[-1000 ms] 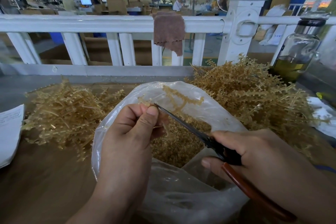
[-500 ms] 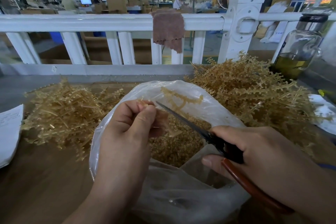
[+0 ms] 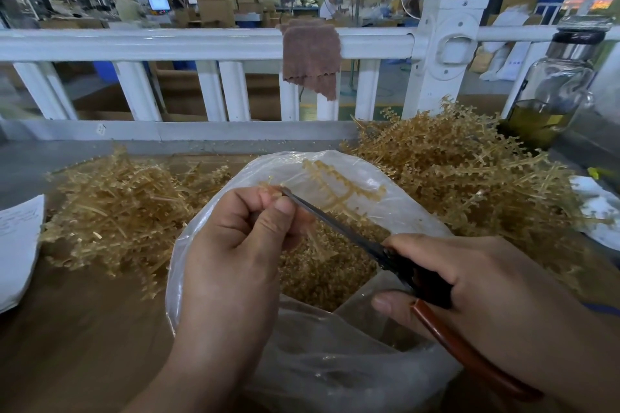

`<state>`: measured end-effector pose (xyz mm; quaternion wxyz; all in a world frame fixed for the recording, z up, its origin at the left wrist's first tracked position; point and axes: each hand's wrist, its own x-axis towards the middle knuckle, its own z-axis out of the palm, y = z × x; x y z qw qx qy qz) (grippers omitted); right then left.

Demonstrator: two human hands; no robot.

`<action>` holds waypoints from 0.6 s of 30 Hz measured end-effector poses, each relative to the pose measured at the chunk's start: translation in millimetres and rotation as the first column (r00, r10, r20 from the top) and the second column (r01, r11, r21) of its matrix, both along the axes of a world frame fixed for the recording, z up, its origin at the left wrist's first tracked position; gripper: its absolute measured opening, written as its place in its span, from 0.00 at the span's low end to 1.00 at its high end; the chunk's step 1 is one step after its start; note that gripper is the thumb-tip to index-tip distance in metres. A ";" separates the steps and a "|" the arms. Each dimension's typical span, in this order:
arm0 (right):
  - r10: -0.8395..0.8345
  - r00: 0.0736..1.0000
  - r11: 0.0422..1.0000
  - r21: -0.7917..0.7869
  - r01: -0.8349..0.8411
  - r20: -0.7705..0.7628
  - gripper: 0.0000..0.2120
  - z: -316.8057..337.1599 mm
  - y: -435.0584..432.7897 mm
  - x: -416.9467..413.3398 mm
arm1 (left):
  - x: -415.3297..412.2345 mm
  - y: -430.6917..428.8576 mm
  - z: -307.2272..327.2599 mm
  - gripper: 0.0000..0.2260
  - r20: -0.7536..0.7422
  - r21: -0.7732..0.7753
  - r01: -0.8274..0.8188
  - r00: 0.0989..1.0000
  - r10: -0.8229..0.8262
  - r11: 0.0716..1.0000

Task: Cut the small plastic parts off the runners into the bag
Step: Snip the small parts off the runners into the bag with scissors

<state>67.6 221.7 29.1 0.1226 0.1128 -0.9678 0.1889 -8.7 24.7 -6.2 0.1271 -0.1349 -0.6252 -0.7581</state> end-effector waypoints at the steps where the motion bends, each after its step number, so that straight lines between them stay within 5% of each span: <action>1: -0.005 1.000 1.000 -0.001 0.005 0.002 0.24 0.1 -0.1 0.2 | 0.3 0.2 0.0 0.05 -0.004 0.003 -0.006 1.000 0.006 1.000; 18: -0.038 0.998 0.999 -0.013 0.038 0.051 0.27 2.9 -1.1 0.5 | 0.0 -1.0 2.2 0.08 0.007 -0.039 -0.022 1.000 0.022 0.999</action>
